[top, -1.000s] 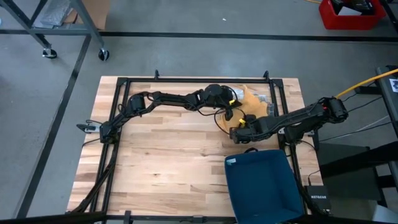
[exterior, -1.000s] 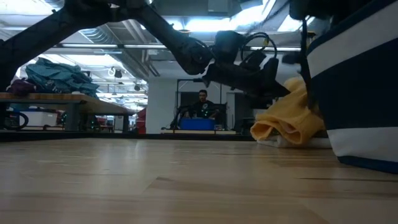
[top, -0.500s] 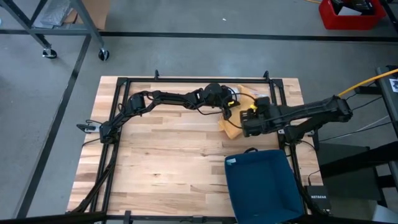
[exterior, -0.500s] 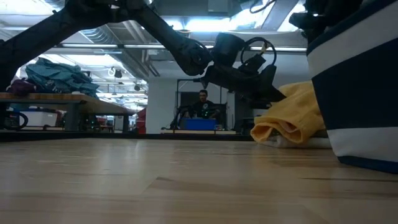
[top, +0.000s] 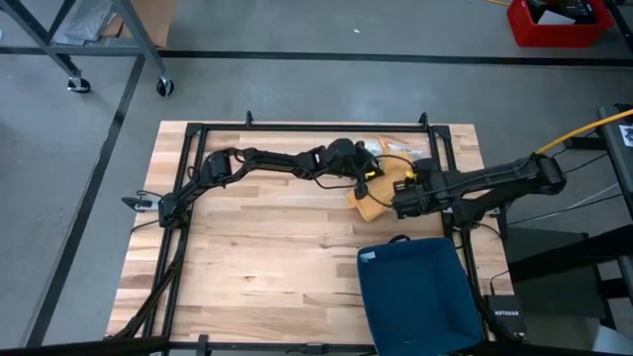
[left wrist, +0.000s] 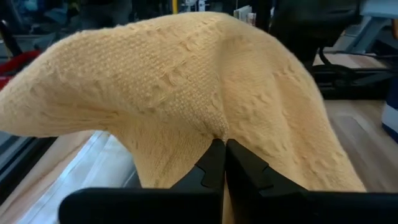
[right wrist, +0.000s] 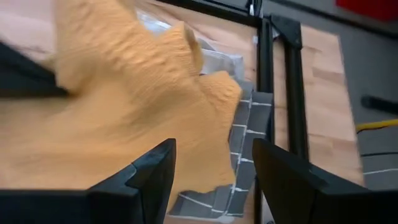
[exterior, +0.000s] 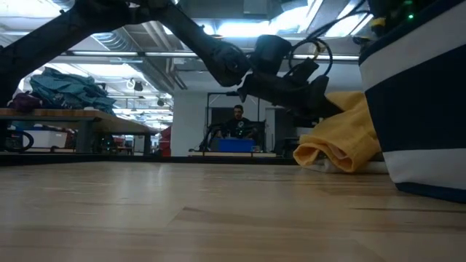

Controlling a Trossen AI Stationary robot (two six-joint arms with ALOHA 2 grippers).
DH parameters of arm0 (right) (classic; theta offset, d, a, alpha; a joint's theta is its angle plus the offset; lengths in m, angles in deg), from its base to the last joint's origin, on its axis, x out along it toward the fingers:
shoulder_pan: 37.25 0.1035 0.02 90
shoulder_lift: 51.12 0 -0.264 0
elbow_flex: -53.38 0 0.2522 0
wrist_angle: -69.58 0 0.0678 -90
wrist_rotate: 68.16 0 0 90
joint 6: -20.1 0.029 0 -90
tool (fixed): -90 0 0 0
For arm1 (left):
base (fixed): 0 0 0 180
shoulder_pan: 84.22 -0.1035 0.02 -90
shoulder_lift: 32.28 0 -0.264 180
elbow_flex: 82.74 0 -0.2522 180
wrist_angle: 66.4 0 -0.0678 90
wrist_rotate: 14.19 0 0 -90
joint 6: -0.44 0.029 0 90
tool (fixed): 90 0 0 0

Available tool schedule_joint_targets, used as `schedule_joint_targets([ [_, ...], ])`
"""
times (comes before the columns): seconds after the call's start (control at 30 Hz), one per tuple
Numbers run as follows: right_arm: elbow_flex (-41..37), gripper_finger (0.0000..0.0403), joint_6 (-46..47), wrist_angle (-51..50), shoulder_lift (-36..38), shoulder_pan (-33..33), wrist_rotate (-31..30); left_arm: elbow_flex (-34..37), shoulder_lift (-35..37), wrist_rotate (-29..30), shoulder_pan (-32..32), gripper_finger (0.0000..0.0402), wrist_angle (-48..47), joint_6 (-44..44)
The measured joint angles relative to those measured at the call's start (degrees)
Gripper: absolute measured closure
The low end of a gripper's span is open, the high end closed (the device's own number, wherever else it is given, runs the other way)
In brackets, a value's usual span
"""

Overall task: Fold towel
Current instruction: Stack the yellow towel on top of the gray towel

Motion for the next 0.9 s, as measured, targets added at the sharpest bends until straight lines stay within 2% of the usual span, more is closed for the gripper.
schedule_joint_targets([
  [0.27,-8.68,0.0184,-1.40,13.03,9.38,-2.24,-0.11,0.00,0.00,-0.15,0.35,0.0398,0.04,0.04],
  [0.37,-12.09,0.0184,-0.59,14.32,11.25,-2.24,-0.04,0.00,0.01,-0.15,0.35,0.0398,0.12,0.04],
  [0.47,-15.42,0.0184,1.77,16.28,11.83,-2.24,4.08,0.00,0.13,-0.15,0.35,0.0398,0.25,0.02],
  [0.53,-16.93,0.0185,0.07,18.30,11.75,-2.21,7.69,0.00,0.24,-0.17,0.20,0.0398,1.29,0.02],
  [0.73,-16.70,0.0185,-1.28,22.12,10.58,-2.08,9.19,0.00,0.46,-0.17,-0.44,0.0398,6.05,0.01],
  [0.9,-16.70,0.0185,-0.11,21.83,10.45,-2.08,14.04,0.00,0.46,-0.18,-1.13,0.0398,8.00,-1.09],
])
